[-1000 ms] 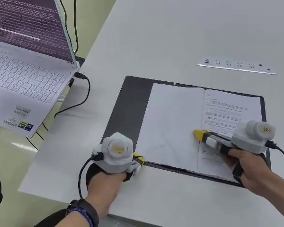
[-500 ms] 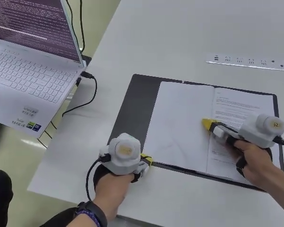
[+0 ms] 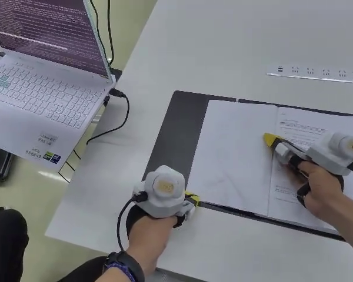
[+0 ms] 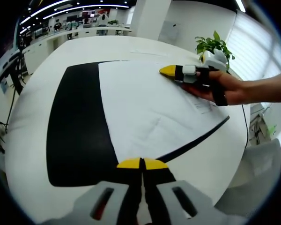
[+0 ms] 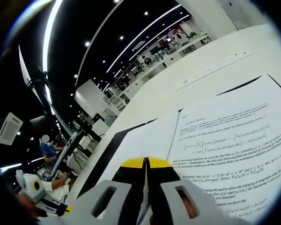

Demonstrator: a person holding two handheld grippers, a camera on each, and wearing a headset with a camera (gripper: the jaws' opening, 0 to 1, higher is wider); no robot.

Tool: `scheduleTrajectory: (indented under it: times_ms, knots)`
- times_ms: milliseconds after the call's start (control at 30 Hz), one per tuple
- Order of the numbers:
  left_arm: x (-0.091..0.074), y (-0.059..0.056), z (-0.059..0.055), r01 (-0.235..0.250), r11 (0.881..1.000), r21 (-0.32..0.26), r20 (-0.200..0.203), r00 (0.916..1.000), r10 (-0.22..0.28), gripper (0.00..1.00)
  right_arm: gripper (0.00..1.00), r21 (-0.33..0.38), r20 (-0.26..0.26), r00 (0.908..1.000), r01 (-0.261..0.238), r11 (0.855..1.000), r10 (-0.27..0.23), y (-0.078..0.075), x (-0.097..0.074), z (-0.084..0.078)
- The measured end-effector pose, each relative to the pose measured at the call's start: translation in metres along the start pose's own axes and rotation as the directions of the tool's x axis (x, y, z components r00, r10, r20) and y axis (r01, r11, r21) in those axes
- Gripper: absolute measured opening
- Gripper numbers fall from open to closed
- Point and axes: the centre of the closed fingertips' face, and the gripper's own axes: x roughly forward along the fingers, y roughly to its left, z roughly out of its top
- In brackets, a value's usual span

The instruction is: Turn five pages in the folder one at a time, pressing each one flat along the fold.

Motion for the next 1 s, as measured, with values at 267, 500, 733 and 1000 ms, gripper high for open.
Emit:
scheduleTrajectory:
  times_ms: [267, 500, 733, 1000]
  knots:
    - [0.001, 0.0, 0.001, 0.0, 1.0, 0.007, 0.0, 1.0, 0.0, 0.0, 0.0, 0.015, 0.047, 0.9986, 0.024, 1.0, -0.025, -0.012, 0.011, 0.011]
    - [0.003, -0.003, 0.002, 0.024, 0.999, 0.025, -0.003, 0.9997, -0.024, 0.0, 0.0, 0.01, 0.044, 0.9984, 0.034, 0.999, -0.034, -0.014, 0.018, 0.016]
    - [0.004, -0.003, 0.002, 0.031, 0.999, 0.021, -0.003, 0.9995, -0.031, 0.0, 0.0, 0.053, 0.078, 0.9949, 0.06, 0.997, -0.064, -0.025, 0.026, 0.028]
    - [0.003, -0.002, 0.003, 0.038, 0.999, 0.016, -0.005, 0.9993, -0.038, 0.0, 0.0, 0.042, 0.067, 0.993, 0.094, 0.995, -0.097, -0.026, 0.041, 0.043]
